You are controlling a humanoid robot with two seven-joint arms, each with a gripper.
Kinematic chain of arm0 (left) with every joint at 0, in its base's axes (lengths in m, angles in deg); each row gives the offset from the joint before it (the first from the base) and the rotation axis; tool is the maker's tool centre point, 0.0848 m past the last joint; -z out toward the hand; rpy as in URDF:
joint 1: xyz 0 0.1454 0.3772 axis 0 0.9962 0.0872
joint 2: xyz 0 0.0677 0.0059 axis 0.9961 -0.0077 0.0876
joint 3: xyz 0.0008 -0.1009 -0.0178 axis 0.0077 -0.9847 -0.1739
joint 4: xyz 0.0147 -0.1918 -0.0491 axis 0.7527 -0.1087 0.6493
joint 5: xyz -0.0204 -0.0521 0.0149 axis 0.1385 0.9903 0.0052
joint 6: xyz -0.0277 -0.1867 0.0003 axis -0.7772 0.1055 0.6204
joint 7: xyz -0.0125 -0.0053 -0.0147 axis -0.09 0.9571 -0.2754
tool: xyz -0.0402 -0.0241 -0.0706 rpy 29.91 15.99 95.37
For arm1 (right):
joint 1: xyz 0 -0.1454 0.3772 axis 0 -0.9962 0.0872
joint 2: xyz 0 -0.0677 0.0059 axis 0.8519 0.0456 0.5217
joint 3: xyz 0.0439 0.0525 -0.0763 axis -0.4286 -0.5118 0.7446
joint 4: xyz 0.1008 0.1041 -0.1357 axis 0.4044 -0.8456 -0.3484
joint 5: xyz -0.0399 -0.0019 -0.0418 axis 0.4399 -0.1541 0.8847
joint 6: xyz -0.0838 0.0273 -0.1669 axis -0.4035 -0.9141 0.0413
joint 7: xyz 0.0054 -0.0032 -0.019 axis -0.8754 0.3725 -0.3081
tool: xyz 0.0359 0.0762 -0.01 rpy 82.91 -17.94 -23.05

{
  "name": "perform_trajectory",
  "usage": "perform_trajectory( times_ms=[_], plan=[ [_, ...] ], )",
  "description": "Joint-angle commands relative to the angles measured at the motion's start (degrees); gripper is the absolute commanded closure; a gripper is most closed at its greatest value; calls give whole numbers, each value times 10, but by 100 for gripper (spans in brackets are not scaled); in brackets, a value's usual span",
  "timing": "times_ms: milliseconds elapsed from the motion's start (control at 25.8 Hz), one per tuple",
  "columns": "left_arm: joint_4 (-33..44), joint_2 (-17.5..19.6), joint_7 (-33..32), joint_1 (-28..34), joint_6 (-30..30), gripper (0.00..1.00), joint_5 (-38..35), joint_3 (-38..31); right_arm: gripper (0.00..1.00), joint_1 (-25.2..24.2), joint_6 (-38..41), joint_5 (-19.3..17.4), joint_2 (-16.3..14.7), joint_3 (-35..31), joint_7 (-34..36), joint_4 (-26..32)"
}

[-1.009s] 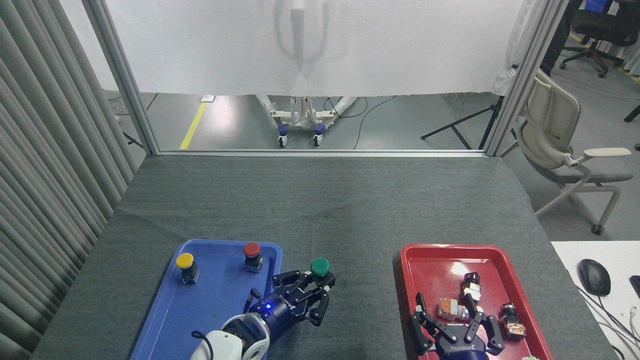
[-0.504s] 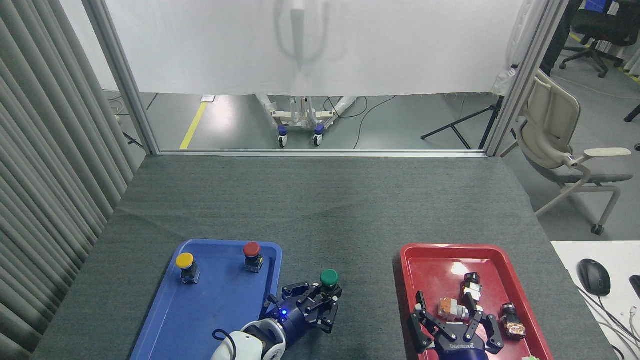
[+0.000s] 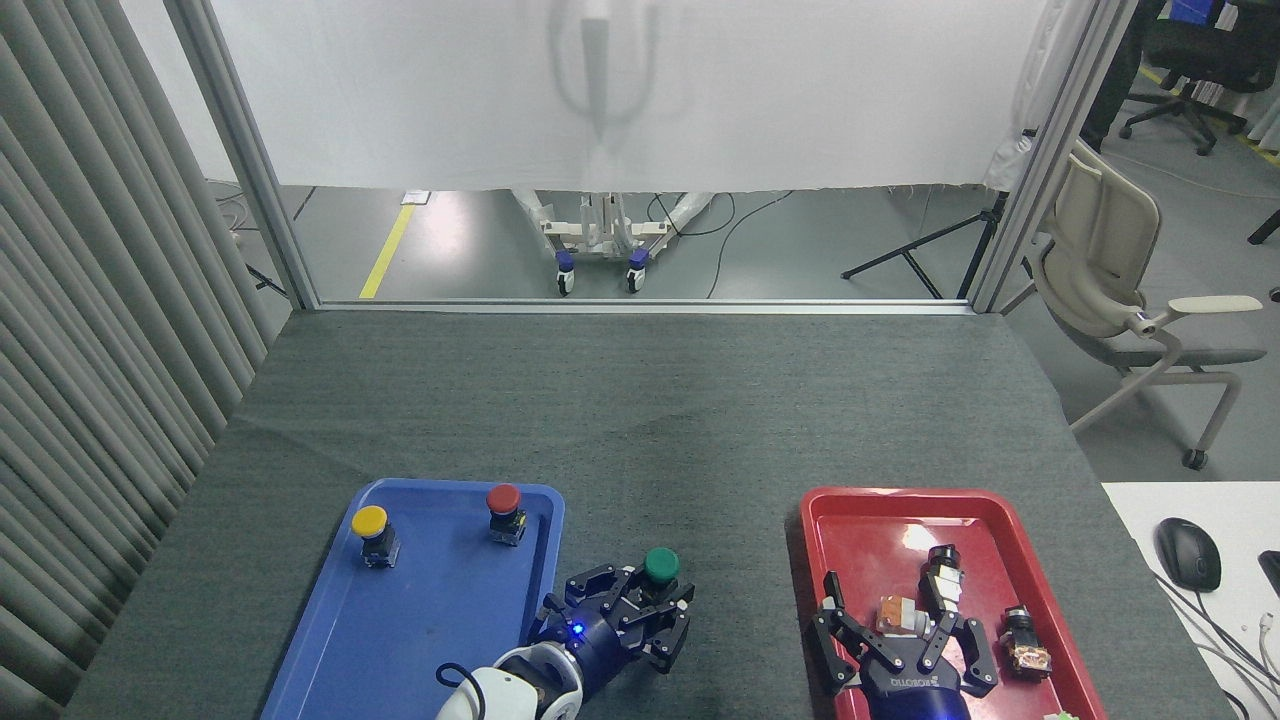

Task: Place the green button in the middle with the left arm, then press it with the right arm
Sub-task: 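Release the green button on the table and withdraw the left gripper, then move the right gripper over the green button and press down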

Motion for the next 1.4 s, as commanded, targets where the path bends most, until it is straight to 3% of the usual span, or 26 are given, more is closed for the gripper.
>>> perform_trajectory(
  times_ms=[0,155,349,466,582,737,776,1009,1241,1358],
  plan=[
    [16,0,-1,7,-15,0,4,7,1,1,-9,3,2,6,0,0],
    [142,11,-13,55,-5,0,7,0,1,1,-9,3,3,7,-2,-3],
    [296,74,-51,104,39,0,10,-35,2,5,-9,5,4,9,-3,-12],
    [371,109,-49,159,56,0,10,-98,5,19,-9,5,7,21,-3,-28],
    [405,118,-32,245,63,0,10,-194,9,31,-9,5,10,28,-3,-38],
    [406,121,23,299,69,0,9,-282,19,47,-9,5,16,53,-2,-57],
    [405,122,25,300,69,0,9,-292,22,54,-10,5,16,62,-1,-63],
    [408,124,21,291,70,0,10,-301,67,88,-44,20,29,139,-2,-108],
    [405,124,22,293,80,0,10,-320,96,122,-60,33,51,164,-4,-161],
    [404,124,21,289,80,0,11,-321,100,140,-74,45,58,176,-4,-195]
  ],
)
